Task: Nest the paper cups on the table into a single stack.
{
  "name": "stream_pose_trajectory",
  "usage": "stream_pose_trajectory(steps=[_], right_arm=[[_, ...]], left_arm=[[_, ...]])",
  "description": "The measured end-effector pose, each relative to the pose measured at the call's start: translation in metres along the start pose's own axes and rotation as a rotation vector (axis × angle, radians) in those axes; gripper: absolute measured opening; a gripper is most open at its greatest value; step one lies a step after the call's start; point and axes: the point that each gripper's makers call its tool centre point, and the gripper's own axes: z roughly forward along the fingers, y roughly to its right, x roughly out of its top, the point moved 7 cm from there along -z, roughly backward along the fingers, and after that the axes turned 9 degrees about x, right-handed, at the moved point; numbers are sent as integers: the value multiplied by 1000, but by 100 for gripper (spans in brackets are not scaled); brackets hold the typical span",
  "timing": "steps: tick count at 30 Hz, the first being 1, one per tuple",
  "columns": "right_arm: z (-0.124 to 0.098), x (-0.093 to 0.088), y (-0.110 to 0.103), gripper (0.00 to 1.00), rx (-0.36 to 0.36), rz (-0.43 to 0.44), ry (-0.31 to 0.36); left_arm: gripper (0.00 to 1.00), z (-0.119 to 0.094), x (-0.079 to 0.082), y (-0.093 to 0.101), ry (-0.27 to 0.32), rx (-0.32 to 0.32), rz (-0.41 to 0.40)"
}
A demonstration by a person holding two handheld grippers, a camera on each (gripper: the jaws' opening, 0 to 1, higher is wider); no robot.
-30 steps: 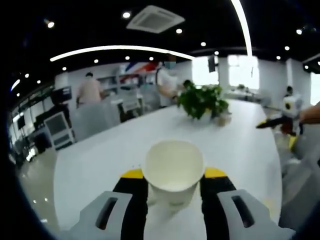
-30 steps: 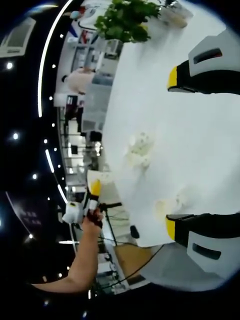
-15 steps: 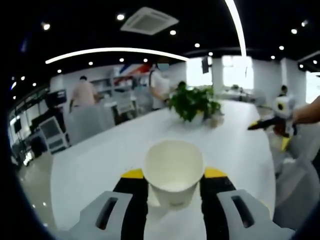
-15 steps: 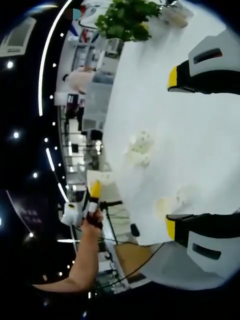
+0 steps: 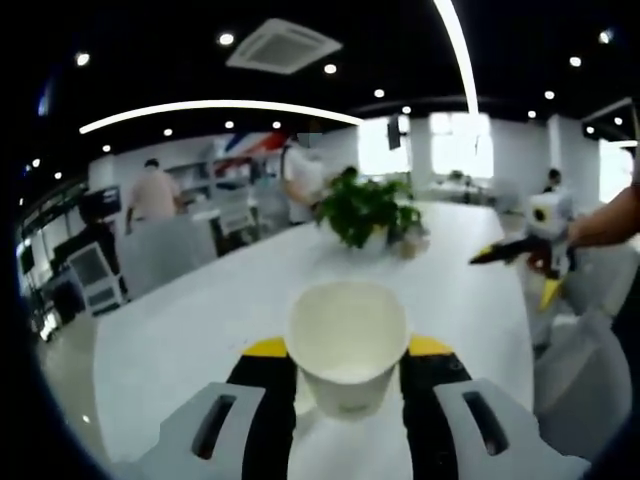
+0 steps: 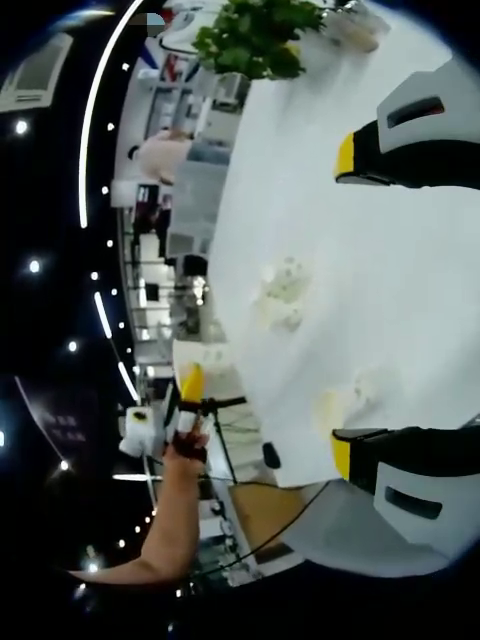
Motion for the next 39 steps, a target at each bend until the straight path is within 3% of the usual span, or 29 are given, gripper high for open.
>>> stream_pose_trajectory(steps=[12, 39], right_arm=[[3, 1, -5, 100, 41, -3, -2], [2, 3, -9, 100, 39, -18, 9]], left_arm=[[38, -14, 15, 12, 21, -18, 12], [38, -36, 18, 60, 38, -61, 4]])
